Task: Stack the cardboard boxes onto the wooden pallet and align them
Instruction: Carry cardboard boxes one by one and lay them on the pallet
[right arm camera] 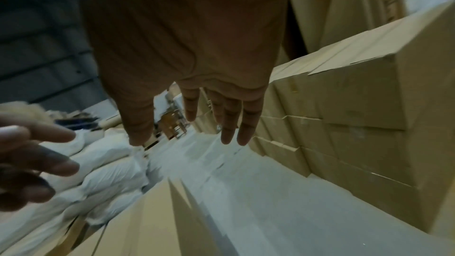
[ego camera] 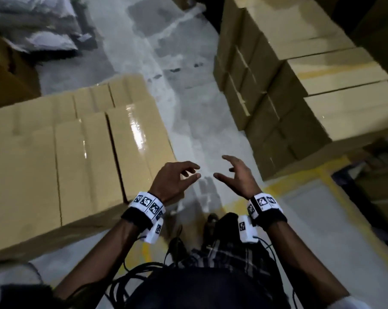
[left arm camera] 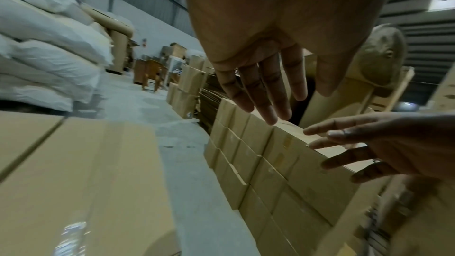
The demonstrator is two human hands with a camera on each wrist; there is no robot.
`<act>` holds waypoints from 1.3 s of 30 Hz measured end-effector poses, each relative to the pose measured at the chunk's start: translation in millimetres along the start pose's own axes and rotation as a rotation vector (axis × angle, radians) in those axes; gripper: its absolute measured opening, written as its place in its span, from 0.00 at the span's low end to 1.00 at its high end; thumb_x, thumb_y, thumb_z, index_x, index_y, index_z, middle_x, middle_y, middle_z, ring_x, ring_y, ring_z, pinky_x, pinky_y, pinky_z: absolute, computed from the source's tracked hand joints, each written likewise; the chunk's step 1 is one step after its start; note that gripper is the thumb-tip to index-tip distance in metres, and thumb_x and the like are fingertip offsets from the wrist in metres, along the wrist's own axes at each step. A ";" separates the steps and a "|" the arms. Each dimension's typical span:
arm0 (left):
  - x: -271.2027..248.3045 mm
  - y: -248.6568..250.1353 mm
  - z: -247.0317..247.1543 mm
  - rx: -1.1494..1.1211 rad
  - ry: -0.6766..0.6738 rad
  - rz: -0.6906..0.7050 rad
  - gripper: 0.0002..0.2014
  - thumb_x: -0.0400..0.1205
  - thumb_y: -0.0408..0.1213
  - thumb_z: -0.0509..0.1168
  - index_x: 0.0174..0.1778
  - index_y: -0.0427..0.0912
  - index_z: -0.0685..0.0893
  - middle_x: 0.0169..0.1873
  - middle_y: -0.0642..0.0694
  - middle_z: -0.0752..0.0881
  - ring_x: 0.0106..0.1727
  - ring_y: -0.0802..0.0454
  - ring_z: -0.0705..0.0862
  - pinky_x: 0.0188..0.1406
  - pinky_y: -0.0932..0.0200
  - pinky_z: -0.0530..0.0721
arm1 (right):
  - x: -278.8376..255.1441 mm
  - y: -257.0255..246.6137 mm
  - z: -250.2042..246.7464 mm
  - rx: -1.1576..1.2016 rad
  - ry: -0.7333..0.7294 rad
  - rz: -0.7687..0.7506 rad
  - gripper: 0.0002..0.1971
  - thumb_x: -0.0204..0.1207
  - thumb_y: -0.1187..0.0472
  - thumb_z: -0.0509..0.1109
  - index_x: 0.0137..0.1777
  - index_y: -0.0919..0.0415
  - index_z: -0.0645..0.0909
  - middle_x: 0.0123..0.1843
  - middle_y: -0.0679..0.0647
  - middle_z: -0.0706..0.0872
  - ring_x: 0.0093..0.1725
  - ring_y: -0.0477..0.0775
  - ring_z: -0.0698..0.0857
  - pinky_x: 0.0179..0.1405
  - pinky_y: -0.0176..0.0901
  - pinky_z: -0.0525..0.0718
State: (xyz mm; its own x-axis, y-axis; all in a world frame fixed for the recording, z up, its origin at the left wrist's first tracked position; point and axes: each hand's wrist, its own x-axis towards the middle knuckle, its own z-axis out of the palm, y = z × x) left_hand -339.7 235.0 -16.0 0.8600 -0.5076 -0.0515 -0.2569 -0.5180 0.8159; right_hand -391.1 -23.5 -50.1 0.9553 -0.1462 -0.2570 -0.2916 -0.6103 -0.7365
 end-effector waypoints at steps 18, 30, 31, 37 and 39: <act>308.8 148.8 173.3 0.168 -0.336 0.240 0.17 0.80 0.60 0.71 0.61 0.59 0.90 0.49 0.61 0.92 0.48 0.67 0.89 0.55 0.53 0.88 | 92.8 162.1 -254.7 0.208 0.492 0.205 0.34 0.76 0.43 0.80 0.80 0.48 0.75 0.75 0.52 0.78 0.66 0.54 0.84 0.63 0.45 0.82; 495.4 191.4 272.1 0.372 -0.593 0.312 0.36 0.82 0.59 0.72 0.86 0.59 0.67 0.78 0.46 0.81 0.72 0.44 0.83 0.66 0.45 0.83 | 159.2 258.0 -347.5 0.146 0.653 0.669 0.39 0.76 0.42 0.78 0.85 0.44 0.66 0.84 0.58 0.70 0.80 0.69 0.71 0.77 0.61 0.74; 517.0 192.5 282.8 0.400 -0.635 0.310 0.39 0.83 0.60 0.70 0.88 0.60 0.62 0.81 0.45 0.77 0.75 0.41 0.81 0.68 0.42 0.82 | 167.0 264.2 -352.1 0.140 0.643 0.715 0.41 0.76 0.40 0.78 0.86 0.42 0.65 0.86 0.59 0.67 0.81 0.71 0.70 0.78 0.63 0.74; 618.1 196.4 336.6 0.529 -0.764 0.280 0.45 0.83 0.65 0.67 0.91 0.54 0.54 0.82 0.37 0.75 0.76 0.33 0.80 0.73 0.38 0.80 | 202.5 289.0 -363.4 0.229 0.681 0.910 0.44 0.76 0.38 0.76 0.88 0.40 0.58 0.87 0.62 0.64 0.82 0.73 0.68 0.80 0.64 0.71; 637.8 194.6 350.2 0.545 -0.810 0.276 0.46 0.82 0.65 0.69 0.91 0.54 0.54 0.76 0.35 0.81 0.72 0.34 0.83 0.70 0.40 0.81 | 213.1 294.2 -361.6 0.301 0.641 0.942 0.44 0.77 0.38 0.76 0.89 0.37 0.57 0.88 0.64 0.63 0.83 0.73 0.68 0.81 0.63 0.70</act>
State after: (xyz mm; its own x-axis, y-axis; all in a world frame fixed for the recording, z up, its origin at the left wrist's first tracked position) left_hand 4.4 -430.7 -91.8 0.2346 -0.8662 -0.4412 -0.7419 -0.4528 0.4944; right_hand -255.6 -515.7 -95.3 0.1818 -0.8579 -0.4806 -0.8132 0.1436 -0.5640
